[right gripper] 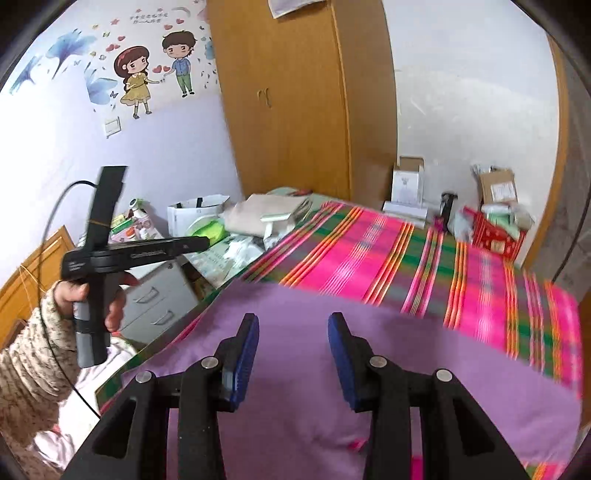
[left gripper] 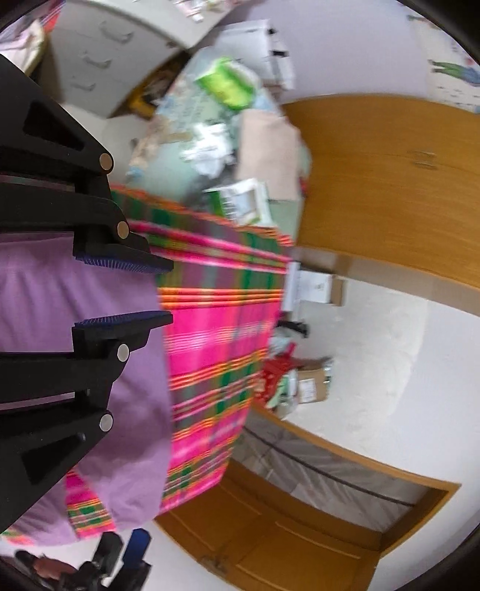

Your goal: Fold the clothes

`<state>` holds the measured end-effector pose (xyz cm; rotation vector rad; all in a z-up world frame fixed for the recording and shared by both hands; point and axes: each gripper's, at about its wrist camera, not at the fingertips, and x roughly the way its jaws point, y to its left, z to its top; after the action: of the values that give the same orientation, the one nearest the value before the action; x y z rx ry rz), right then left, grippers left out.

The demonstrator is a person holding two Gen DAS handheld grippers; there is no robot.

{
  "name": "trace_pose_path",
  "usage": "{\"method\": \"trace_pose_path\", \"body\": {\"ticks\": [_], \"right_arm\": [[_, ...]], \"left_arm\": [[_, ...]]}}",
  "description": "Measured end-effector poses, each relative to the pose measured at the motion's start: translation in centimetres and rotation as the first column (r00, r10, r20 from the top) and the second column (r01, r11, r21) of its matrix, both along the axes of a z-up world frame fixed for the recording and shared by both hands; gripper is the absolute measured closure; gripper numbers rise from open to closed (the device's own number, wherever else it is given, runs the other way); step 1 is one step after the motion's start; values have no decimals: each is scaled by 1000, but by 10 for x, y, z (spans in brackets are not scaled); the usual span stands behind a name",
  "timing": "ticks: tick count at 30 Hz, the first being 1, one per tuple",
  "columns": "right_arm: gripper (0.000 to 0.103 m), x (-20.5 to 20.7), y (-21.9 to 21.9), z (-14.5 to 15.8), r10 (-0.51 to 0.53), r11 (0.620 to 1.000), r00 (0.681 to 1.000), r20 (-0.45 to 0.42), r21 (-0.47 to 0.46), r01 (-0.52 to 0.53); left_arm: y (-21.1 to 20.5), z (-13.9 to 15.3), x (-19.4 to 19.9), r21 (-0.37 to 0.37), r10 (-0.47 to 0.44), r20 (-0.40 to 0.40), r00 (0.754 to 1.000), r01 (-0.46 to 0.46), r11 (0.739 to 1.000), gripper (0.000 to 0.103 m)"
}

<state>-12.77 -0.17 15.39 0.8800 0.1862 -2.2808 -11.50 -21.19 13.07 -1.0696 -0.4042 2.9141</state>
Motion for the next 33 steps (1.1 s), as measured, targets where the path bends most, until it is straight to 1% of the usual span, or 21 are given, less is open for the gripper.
{"method": "trace_pose_path", "body": {"ticks": [1,2,4,6,7,9,12,13,14,16,17,19,22,25,29,31,33], "right_arm": [[62,-11,0,-4,-18,1000,1000,2,18,18],[62,-21,0,-9,-39,999,999,4,37,38],[62,-41,-5,-27,-33,996,999,31,90,30],[62,-53,-9,-44,-33,989,999,21,147,30],[63,-60,-13,-54,-23,983,1000,15,182,20],[63,-70,-14,-69,-14,979,1000,9,204,12],[62,-97,-11,-90,-5,980,998,67,201,-9],[62,-108,-11,-98,-8,979,996,91,201,-10],[61,-117,-11,-106,-21,977,995,100,212,-1],[56,-137,-12,-121,-55,970,993,105,241,28],[55,-145,-11,-127,-59,970,991,117,242,29],[54,-160,-11,-138,-55,973,987,151,231,19],[51,-172,-12,-149,-29,977,983,183,214,-11],[50,-177,-16,-155,6,977,981,192,209,-47],[48,-177,-20,-160,53,973,978,202,209,-96],[46,-175,-23,-163,70,968,981,183,226,-111],[45,-176,-21,-163,78,968,980,185,222,-119]], "left_arm": [[1,3,-5,-7,-3,-9,1000,3,1000,82],[1,1,-11,-13,-17,3,1000,17,1000,82],[2,-12,-24,-23,-16,31,999,17,1000,82],[7,-30,-38,-38,-62,77,995,65,997,81],[10,-39,-45,-53,-77,107,991,83,995,78],[12,-56,-55,-93,-52,146,988,66,994,76],[14,-80,-70,-134,-23,203,979,51,990,74],[15,-86,-75,-145,-29,223,974,62,988,74],[17,-93,-79,-156,-36,243,969,76,985,74],[21,-105,-87,-203,-28,279,960,88,975,74],[22,-109,-90,-229,-20,290,957,90,969,74],[22,-115,-94,-247,-20,298,954,97,964,74],[20,-117,-97,-243,-31,295,955,107,964,74],[19,-117,-100,-242,-43,290,956,117,963,74],[14,-118,-98,-217,-60,273,960,122,969,74],[15,-120,-96,-232,-87,266,960,151,961,74],[18,-121,-94,-255,-118,264,957,187,949,74]]}}
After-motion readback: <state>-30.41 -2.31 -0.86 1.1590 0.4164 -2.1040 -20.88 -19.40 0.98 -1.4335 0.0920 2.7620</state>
